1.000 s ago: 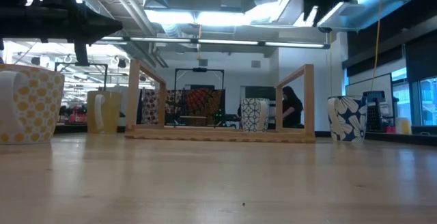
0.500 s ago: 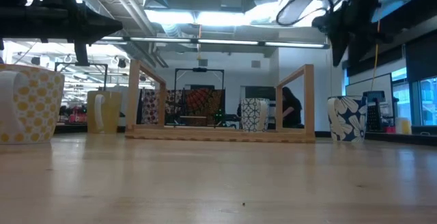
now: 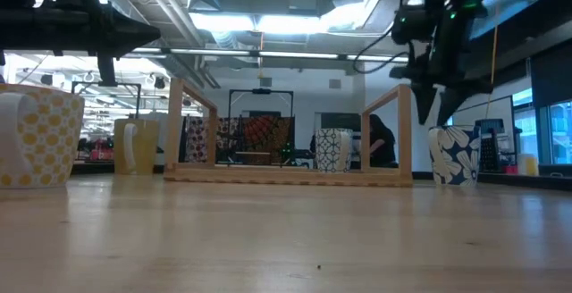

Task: Place coffee mugs
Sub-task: Put the blue mug on the shelf

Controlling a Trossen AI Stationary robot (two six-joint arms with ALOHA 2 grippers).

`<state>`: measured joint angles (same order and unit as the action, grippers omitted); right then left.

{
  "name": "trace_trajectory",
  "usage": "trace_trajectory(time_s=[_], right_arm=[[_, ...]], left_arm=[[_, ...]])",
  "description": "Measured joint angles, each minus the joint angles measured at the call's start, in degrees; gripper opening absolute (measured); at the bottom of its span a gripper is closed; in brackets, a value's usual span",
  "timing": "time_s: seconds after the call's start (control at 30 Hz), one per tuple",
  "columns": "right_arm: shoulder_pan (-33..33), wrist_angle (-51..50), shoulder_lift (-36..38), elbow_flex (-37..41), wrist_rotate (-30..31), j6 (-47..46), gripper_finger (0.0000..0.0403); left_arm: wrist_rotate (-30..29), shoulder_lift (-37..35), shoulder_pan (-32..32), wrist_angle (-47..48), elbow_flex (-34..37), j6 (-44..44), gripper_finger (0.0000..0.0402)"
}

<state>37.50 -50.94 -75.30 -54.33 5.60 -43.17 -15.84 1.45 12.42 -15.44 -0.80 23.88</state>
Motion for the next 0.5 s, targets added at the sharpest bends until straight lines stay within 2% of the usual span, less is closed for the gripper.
trace_trajectory(time_s=[0.2,0.5], right_arm=[[0.5,0.5,-3.4,-0.2,-0.6,0.1,0.0157],[0.5,0.2,-3.5,-0.2,-0.1,0.2,0.0094]], left_arm=[[0.0,0.0,0.0,0.0,0.0,0.0,0.0009],[-0.1,0.0,0.0,0.3,0.0,-0.4,0.0009]])
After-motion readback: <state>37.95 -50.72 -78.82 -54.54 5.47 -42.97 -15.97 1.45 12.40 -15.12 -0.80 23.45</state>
